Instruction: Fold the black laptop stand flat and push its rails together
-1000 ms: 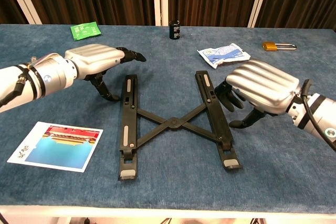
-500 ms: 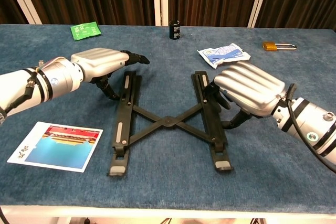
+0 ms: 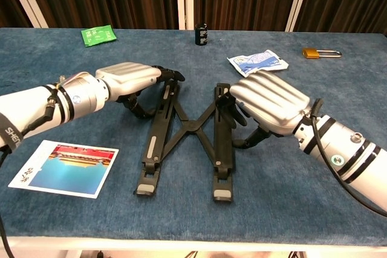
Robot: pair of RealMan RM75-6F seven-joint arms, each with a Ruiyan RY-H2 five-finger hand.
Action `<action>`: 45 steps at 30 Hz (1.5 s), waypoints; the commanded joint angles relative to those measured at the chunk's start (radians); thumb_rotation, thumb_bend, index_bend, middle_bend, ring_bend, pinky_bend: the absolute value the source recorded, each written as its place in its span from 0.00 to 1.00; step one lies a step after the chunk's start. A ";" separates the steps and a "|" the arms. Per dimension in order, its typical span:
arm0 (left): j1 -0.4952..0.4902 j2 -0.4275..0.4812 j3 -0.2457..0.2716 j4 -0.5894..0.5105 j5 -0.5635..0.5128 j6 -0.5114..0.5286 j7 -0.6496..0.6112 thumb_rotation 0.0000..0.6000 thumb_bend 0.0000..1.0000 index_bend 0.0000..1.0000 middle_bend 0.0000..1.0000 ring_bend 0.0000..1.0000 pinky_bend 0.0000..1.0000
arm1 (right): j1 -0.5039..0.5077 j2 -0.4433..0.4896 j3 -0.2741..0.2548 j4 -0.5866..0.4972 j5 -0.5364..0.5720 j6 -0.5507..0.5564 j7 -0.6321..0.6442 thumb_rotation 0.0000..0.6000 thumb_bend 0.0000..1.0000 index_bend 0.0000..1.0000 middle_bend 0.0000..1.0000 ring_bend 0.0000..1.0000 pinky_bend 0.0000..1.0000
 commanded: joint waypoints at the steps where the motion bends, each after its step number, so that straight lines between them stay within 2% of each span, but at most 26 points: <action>1: -0.006 -0.006 0.000 0.001 0.004 -0.003 -0.004 1.00 0.09 0.08 0.07 0.04 0.13 | 0.008 -0.014 0.003 0.007 0.002 -0.001 0.003 1.00 0.00 0.74 0.77 0.65 0.72; 10: -0.020 -0.008 0.001 -0.008 0.013 -0.001 -0.003 1.00 0.09 0.07 0.06 0.04 0.13 | 0.025 -0.036 -0.004 0.008 -0.002 -0.001 0.015 1.00 0.00 0.74 0.75 0.65 0.72; 12: -0.010 0.012 -0.005 -0.024 0.011 0.023 0.002 1.00 0.09 0.07 0.06 0.04 0.13 | 0.029 -0.010 -0.018 -0.031 -0.013 -0.003 0.024 1.00 0.00 0.72 0.72 0.63 0.72; 14: 0.008 0.042 -0.010 -0.055 0.007 0.055 0.004 1.00 0.09 0.07 0.06 0.04 0.13 | 0.041 0.033 -0.029 -0.090 -0.025 -0.014 0.022 1.00 0.00 0.63 0.65 0.57 0.70; 16: 0.036 0.093 -0.014 -0.110 0.003 0.095 0.007 1.00 0.09 0.07 0.06 0.04 0.13 | 0.067 0.112 -0.040 -0.197 -0.039 -0.052 -0.006 1.00 0.00 0.49 0.54 0.48 0.63; 18: 0.068 0.152 -0.013 -0.177 -0.002 0.134 0.017 1.00 0.09 0.07 0.06 0.04 0.13 | 0.103 0.210 -0.045 -0.336 -0.040 -0.127 -0.065 1.00 0.00 0.30 0.41 0.33 0.46; 19: 0.082 0.176 -0.012 -0.206 -0.004 0.151 0.024 1.00 0.09 0.07 0.06 0.04 0.13 | 0.121 0.255 -0.045 -0.402 -0.034 -0.172 -0.096 1.00 0.00 0.23 0.37 0.27 0.39; 21: 0.114 0.228 -0.007 -0.269 -0.010 0.191 0.047 1.00 0.09 0.07 0.06 0.04 0.13 | 0.166 0.357 -0.033 -0.556 0.004 -0.300 -0.185 1.00 0.00 0.07 0.24 0.13 0.22; 23: 0.143 0.269 -0.001 -0.321 -0.012 0.230 0.074 1.00 0.09 0.07 0.06 0.04 0.13 | 0.208 0.432 -0.006 -0.680 0.064 -0.423 -0.284 1.00 0.00 0.00 0.13 0.02 0.11; 26: 0.177 0.314 0.004 -0.387 -0.019 0.268 0.089 1.00 0.09 0.07 0.07 0.04 0.13 | 0.256 0.479 0.035 -0.776 0.160 -0.557 -0.405 1.00 0.00 0.00 0.09 0.00 0.09; 29: 0.200 0.344 0.011 -0.432 -0.019 0.293 0.092 1.00 0.09 0.07 0.07 0.04 0.13 | 0.295 0.475 0.060 -0.795 0.236 -0.641 -0.501 1.00 0.00 0.00 0.09 0.00 0.08; 36: 0.228 0.370 0.022 -0.456 -0.016 0.311 0.080 1.00 0.09 0.07 0.06 0.04 0.13 | 0.349 0.409 0.066 -0.730 0.325 -0.705 -0.640 1.00 0.00 0.00 0.09 0.00 0.08; 45: 0.245 0.383 0.022 -0.448 -0.013 0.315 0.048 1.00 0.09 0.07 0.06 0.04 0.13 | 0.404 0.337 0.077 -0.645 0.369 -0.735 -0.660 1.00 0.01 0.00 0.09 0.00 0.08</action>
